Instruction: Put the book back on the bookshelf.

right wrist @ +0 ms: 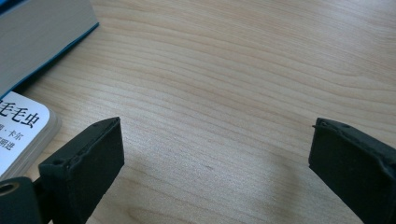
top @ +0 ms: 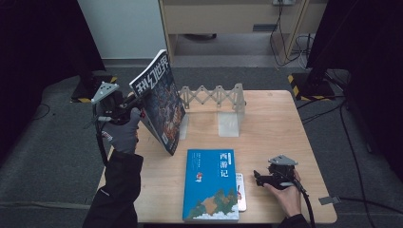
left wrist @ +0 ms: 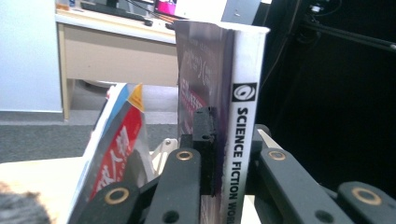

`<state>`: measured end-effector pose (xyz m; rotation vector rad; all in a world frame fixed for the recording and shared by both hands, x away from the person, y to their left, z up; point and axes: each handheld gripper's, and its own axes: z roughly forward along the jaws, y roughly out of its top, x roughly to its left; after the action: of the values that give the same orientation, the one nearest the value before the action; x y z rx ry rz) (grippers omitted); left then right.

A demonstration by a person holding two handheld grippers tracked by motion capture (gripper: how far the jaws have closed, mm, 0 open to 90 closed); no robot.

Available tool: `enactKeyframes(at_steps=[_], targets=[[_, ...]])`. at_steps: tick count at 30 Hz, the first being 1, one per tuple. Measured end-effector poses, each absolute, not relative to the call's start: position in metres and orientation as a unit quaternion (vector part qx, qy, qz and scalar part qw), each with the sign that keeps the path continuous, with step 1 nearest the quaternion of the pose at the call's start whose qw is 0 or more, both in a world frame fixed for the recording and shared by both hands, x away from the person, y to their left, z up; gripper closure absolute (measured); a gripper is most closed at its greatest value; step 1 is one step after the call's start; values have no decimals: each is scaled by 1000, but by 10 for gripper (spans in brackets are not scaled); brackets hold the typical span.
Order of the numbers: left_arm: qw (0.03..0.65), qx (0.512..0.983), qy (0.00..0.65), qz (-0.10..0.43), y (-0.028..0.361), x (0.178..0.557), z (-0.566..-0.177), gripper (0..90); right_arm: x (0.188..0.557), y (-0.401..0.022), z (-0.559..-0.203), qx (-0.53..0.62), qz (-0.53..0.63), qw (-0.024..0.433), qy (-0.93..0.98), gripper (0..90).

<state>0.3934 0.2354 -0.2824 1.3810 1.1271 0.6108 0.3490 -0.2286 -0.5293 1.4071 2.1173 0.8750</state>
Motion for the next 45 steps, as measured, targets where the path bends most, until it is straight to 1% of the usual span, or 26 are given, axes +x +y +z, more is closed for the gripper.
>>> enactKeyframes(at_steps=[11,16,24,32,37,45], targets=[[588,576,497,274,235,426,-294,823,351,-229,-534,507,310,221,773,38],[577,574,502,292,226,441,-304,823,352,-228,-534,506,312,219,774,38],[575,568,514,288,216,460,-324,822,352,-228,-534,502,314,220,775,38],[560,573,512,310,205,468,-340,822,352,-227,-535,502,313,217,777,39],[562,572,516,300,203,471,-350,822,351,-227,-534,501,314,218,777,39],[559,570,517,307,202,472,-363,821,352,-227,-534,501,314,217,777,40]])
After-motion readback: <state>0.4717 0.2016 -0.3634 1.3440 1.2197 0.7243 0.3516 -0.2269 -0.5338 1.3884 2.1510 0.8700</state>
